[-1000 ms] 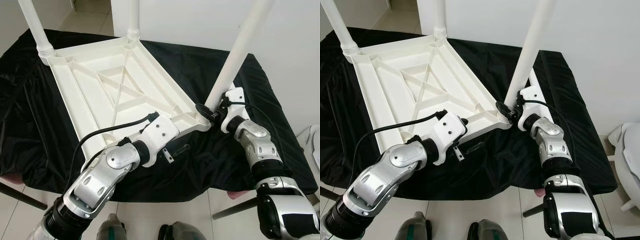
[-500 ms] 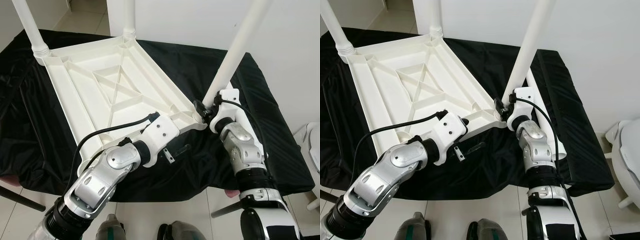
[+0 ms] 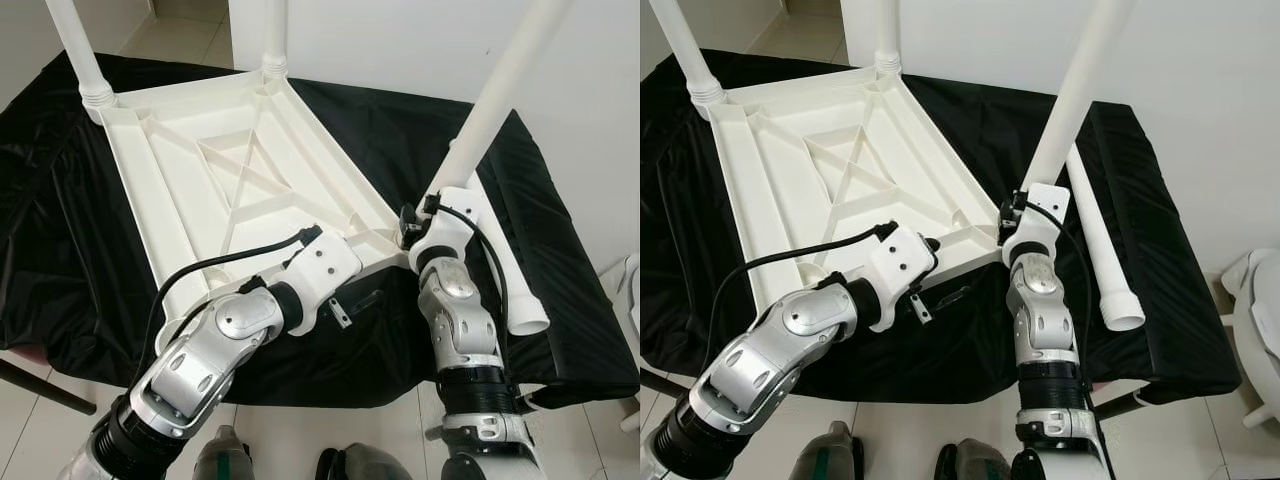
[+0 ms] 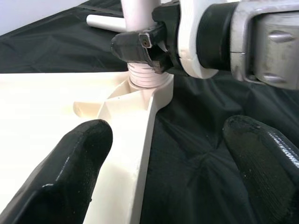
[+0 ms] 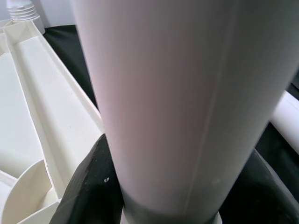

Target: Building children table

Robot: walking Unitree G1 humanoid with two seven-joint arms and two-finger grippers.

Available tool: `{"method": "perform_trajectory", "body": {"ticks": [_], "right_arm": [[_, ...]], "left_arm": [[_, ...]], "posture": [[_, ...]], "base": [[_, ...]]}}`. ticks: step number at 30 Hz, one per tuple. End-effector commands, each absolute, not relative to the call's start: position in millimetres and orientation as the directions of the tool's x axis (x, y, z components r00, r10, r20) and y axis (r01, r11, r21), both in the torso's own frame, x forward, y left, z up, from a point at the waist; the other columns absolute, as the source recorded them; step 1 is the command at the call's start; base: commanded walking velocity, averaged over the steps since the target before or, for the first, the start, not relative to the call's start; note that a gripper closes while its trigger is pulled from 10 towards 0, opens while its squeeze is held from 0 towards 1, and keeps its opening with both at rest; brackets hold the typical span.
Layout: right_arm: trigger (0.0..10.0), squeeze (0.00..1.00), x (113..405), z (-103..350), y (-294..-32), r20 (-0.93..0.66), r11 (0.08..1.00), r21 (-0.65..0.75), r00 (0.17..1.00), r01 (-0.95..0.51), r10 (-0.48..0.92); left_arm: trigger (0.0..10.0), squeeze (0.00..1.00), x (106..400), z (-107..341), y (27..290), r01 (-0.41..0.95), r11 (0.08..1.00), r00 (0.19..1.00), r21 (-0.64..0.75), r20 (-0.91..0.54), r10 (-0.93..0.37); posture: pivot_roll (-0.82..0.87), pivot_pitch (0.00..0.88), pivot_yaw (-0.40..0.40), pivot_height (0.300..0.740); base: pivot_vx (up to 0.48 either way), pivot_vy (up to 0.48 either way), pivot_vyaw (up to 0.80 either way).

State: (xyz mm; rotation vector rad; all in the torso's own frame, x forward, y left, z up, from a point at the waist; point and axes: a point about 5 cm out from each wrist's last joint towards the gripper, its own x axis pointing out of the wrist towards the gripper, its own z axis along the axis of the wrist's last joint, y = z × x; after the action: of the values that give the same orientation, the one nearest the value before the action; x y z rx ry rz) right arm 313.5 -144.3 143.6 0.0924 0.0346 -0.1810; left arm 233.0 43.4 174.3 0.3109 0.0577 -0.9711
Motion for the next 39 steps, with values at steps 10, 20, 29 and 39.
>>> {"method": "perform_trajectory", "body": {"ticks": [10,20,29,39], "right_arm": [[10.0,0.00,306.2,138.1,-152.3,-0.081,0.968,0.059,0.968,0.243,-0.238],[10.0,1.00,315.2,142.2,-140.8,-0.032,0.987,0.131,0.995,-0.088,0.093],[10.0,0.00,327.4,146.7,-147.6,0.002,0.924,0.061,0.926,-0.378,0.378],[10.0,0.00,343.4,138.5,-168.0,-0.082,0.824,-0.099,0.830,-0.558,0.552]], "left_arm": [[10.0,0.00,230.1,169.9,40.5,0.848,0.484,0.524,0.213,-0.208,-0.826],[10.0,0.00,231.6,171.2,40.6,0.846,0.486,0.527,0.218,-0.208,-0.824],[10.0,0.00,234.0,172.1,42.2,0.841,0.492,0.535,0.225,-0.207,-0.819],[10.0,0.00,235.8,173.3,44.2,0.839,0.490,0.536,0.236,-0.210,-0.817]], "posture": [[0.04,0.011,-0.089,0.740],[0.04,0.022,-0.087,0.740],[0.04,0.026,-0.081,0.740],[0.05,0.022,-0.071,0.740]], "base": [[0.000,0.000,0.00],[0.000,0.000,0.00],[0.000,0.000,0.00],[0.000,0.000,0.00]]}}
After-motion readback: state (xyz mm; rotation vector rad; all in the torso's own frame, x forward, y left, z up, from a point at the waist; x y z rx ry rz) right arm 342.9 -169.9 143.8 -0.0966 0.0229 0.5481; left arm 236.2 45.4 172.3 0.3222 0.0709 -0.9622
